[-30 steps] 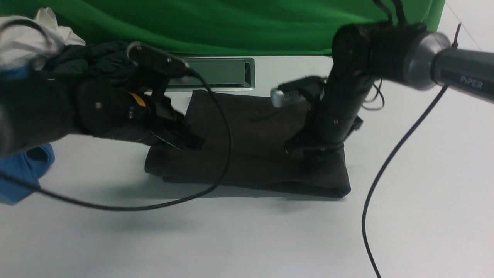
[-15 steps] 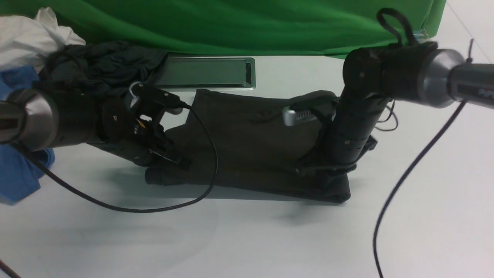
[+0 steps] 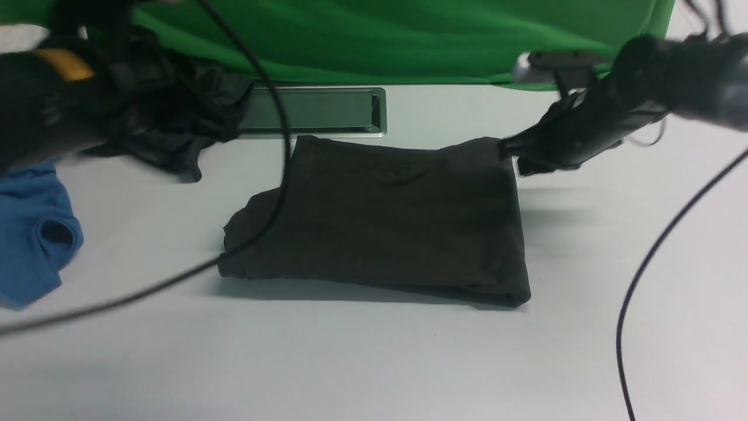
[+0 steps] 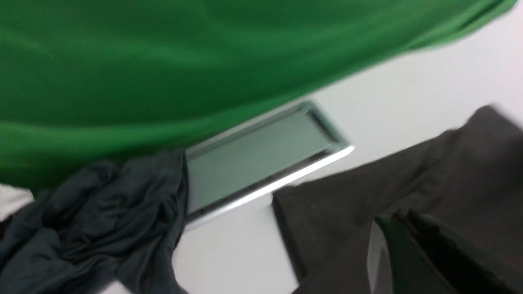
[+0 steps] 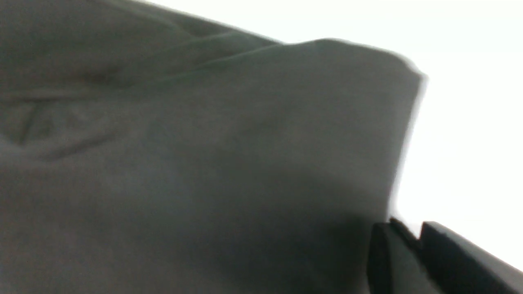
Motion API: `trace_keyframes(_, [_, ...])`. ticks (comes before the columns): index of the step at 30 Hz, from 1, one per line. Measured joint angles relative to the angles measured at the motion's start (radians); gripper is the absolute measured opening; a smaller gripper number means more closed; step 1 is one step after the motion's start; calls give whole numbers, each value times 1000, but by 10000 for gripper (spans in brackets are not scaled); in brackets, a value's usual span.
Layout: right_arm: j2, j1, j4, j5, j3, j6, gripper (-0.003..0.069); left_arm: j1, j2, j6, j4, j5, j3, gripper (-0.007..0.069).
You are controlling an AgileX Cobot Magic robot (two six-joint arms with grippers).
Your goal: Fold a long-sleeved shirt on a white desktop.
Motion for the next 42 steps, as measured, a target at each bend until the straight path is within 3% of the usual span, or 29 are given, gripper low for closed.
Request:
trace_keyframes(12, [190,2,56,27,-273,-45,83,-38,-472,7,-20,-7,339,18])
trace_keyframes(20, [-39,2,-95,269,-266,1,76,-38,-706,8,-33,-4,441,18])
trace_keyframes(26, [-420,13,-129,305,8,94,27,-38,-842,27,-35,31,443,18])
trace_keyframes(33, [-897,83,-130,234,435,192,22,-38,-882,34,-35,73,445,18])
trace_keyframes(42, [-1353,106,-130,224,783,224,22,-38,-882,23,-12,141,448,18])
